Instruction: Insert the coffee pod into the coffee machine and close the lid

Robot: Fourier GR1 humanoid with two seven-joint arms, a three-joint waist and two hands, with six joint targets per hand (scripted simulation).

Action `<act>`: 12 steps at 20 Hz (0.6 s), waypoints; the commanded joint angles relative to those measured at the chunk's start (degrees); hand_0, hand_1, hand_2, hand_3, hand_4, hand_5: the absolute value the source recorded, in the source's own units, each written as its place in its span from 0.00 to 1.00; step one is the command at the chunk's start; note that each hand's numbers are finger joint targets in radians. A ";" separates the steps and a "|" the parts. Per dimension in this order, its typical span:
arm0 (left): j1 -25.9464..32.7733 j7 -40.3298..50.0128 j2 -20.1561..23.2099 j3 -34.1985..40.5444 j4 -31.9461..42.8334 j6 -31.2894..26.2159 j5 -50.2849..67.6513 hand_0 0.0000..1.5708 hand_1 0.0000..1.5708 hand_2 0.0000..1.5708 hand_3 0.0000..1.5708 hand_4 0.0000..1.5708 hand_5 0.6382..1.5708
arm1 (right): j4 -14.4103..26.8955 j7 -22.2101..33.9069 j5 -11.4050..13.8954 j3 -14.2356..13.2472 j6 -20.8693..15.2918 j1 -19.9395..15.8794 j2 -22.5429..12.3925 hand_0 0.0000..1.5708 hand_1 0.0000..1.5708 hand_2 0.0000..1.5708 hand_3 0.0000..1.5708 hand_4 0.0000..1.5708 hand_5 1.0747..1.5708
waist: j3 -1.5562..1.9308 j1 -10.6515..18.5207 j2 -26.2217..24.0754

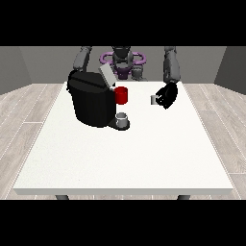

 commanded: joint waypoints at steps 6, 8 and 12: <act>-4.58 0.94 0.95 2.91 -0.59 -7.17 2.63 0.92 0.92 0.88 0.83 0.37 1.00 | 3.47 0.35 -0.04 -0.19 0.11 -0.99 -0.64 0.00 0.00 0.00 0.00 0.19 1.00 | -0.08 0.83 -3.40; -4.79 4.49 -3.45 0.83 -2.14 -7.33 1.71 0.91 0.91 0.89 0.82 0.39 1.00 | 4.56 0.56 1.55 0.86 -1.17 -0.68 -0.01 0.00 0.00 0.00 0.00 0.17 1.00 | -0.07 1.20 -5.72; -7.46 7.67 -2.62 1.79 -5.73 -10.69 2.94 0.80 0.80 0.83 0.80 0.37 1.00 | 8.19 -1.02 0.49 -1.28 1.13 -0.20 -2.82 0.00 0.00 0.00 0.00 0.16 1.00 | -0.05 2.91 -8.26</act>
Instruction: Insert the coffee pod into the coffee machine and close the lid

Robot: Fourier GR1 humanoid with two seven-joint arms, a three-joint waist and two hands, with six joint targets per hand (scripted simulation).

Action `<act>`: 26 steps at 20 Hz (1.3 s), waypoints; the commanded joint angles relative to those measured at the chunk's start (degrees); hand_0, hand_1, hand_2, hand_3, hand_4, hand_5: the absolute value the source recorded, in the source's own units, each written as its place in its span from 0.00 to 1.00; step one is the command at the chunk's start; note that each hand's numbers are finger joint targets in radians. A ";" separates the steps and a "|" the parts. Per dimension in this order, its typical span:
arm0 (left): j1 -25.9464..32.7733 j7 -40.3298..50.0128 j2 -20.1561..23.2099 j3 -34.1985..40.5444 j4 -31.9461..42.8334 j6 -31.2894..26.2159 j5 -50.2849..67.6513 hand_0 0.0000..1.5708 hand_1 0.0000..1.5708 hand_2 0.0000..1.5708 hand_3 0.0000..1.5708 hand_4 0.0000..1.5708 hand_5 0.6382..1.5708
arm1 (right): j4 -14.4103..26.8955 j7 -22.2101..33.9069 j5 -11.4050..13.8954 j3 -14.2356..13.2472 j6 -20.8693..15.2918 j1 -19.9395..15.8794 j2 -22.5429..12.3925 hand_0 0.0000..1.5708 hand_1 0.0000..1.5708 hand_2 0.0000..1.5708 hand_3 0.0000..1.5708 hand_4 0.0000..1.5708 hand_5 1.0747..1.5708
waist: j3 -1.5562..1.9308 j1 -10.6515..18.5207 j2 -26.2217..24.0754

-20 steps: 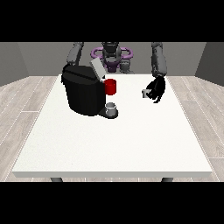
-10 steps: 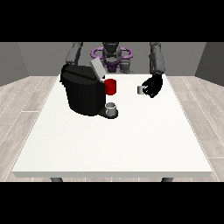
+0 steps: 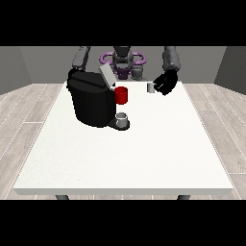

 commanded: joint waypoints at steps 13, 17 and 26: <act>-5.24 13.77 -7.94 0.07 -8.42 -4.47 1.56 0.85 0.85 0.89 0.88 0.41 1.00 | 1.90 0.46 -1.62 -1.76 3.11 0.69 -3.61 0.00 0.00 0.00 0.00 0.13 1.00 | 0.00 -0.67 -3.76; -7.92 16.38 -9.29 1.26 -11.16 -7.29 4.33 0.89 0.89 0.91 0.87 0.42 1.00 | 6.39 -6.07 -1.63 -2.64 2.82 2.76 -2.10 0.00 0.00 0.00 0.00 0.14 1.00 | 0.02 1.47 -3.67; -16.34 18.14 -4.39 7.28 -6.68 -5.16 5.93 0.87 0.87 0.91 0.86 0.39 1.00 | 1.20 -2.32 -2.55 -0.57 8.34 -3.15 -5.26 0.00 0.00 0.00 0.00 0.09 1.00 | -0.01 -5.71 3.87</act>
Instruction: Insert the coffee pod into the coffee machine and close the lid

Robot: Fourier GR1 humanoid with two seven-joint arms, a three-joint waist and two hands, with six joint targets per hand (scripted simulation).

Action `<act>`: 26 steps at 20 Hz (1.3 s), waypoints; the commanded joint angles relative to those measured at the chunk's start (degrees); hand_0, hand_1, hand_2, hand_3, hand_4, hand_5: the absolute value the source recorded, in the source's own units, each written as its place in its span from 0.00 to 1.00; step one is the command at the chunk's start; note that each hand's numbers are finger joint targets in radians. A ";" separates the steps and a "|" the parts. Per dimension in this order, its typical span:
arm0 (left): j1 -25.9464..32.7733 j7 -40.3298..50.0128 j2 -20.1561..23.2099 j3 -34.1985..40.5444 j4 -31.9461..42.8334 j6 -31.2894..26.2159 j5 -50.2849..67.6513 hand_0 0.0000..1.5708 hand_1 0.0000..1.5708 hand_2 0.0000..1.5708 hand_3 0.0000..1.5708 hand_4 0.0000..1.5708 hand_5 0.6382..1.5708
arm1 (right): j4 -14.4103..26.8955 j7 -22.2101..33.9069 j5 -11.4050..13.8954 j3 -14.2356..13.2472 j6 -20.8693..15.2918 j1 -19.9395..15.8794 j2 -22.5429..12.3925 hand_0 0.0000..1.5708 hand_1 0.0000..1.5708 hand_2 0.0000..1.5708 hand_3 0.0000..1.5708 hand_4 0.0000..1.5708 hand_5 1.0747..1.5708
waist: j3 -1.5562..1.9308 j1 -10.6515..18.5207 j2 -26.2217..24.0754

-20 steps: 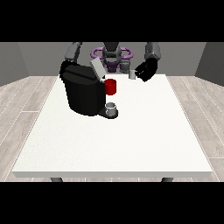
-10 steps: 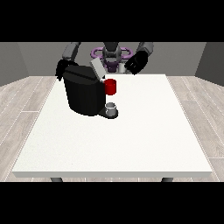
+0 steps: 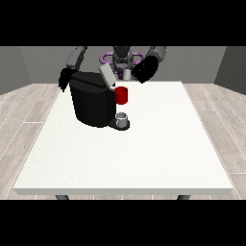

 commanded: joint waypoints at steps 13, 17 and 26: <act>-11.11 2.57 4.90 6.04 4.44 2.48 2.74 0.92 0.92 0.94 0.89 0.38 1.00 | 1.95 -3.61 1.75 1.88 1.81 -6.65 0.10 0.00 0.00 0.00 0.00 0.17 1.00 | 0.00 -3.41 9.13; -12.95 0.74 8.22 7.57 5.88 2.30 3.26 0.94 0.94 0.95 0.88 0.40 1.00 | 2.22 -4.58 -0.37 0.21 4.61 -9.88 -1.73 0.00 0.00 0.00 0.00 0.11 1.00 | 0.00 -4.60 14.25; -14.86 1.43 11.50 5.77 7.44 2.03 0.36 0.92 0.92 0.94 0.85 0.45 1.00 | 3.45 -4.73 2.04 2.43 3.39 -8.38 -0.13 0.00 0.00 0.00 0.00 0.17 1.00 | 0.01 -6.50 13.77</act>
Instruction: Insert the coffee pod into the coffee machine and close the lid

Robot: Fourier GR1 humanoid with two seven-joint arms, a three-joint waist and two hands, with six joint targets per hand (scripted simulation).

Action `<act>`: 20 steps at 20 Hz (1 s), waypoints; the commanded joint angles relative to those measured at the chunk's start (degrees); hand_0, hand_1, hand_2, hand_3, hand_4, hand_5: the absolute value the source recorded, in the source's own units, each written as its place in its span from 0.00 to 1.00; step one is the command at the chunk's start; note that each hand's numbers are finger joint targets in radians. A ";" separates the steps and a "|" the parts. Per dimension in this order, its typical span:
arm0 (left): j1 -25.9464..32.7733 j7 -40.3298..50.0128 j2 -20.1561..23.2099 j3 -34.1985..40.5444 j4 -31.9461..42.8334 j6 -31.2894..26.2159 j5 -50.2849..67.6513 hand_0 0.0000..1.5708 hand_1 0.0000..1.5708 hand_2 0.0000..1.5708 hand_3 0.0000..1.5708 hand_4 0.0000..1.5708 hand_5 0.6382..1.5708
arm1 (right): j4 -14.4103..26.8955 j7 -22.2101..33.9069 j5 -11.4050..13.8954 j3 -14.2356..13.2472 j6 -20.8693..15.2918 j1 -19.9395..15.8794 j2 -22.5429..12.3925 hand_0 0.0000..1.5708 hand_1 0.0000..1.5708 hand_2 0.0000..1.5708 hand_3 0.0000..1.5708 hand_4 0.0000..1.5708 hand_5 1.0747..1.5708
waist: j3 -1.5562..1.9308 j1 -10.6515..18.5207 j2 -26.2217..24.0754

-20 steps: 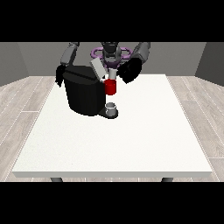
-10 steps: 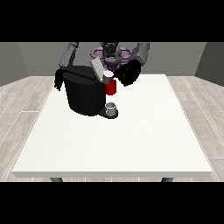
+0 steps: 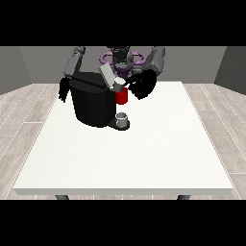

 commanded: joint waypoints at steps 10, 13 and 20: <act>-2.82 1.23 -1.67 -0.21 0.83 4.03 -0.86 0.90 0.90 0.92 0.87 0.40 1.00 | 3.79 -0.51 -0.37 -0.69 0.07 -4.50 0.51 0.00 0.00 0.00 0.00 0.21 1.00 | 0.00 -0.69 2.30; -1.50 -3.58 -2.22 1.75 -0.62 3.12 2.42 0.00 0.00 0.22 0.23 0.00 1.00 | 5.33 -3.58 -0.70 -1.99 0.31 -2.89 -0.19 0.00 0.00 0.00 0.00 0.22 1.00 | 0.00 0.87 2.95; 15.66 -11.05 -12.73 0.58 -2.82 -1.59 8.15 0.00 0.00 0.00 0.00 0.00 1.00 | 9.01 -5.38 -3.42 -4.45 4.07 8.70 -1.12 0.00 0.00 0.00 0.00 0.16 1.00 | -0.03 8.92 -12.68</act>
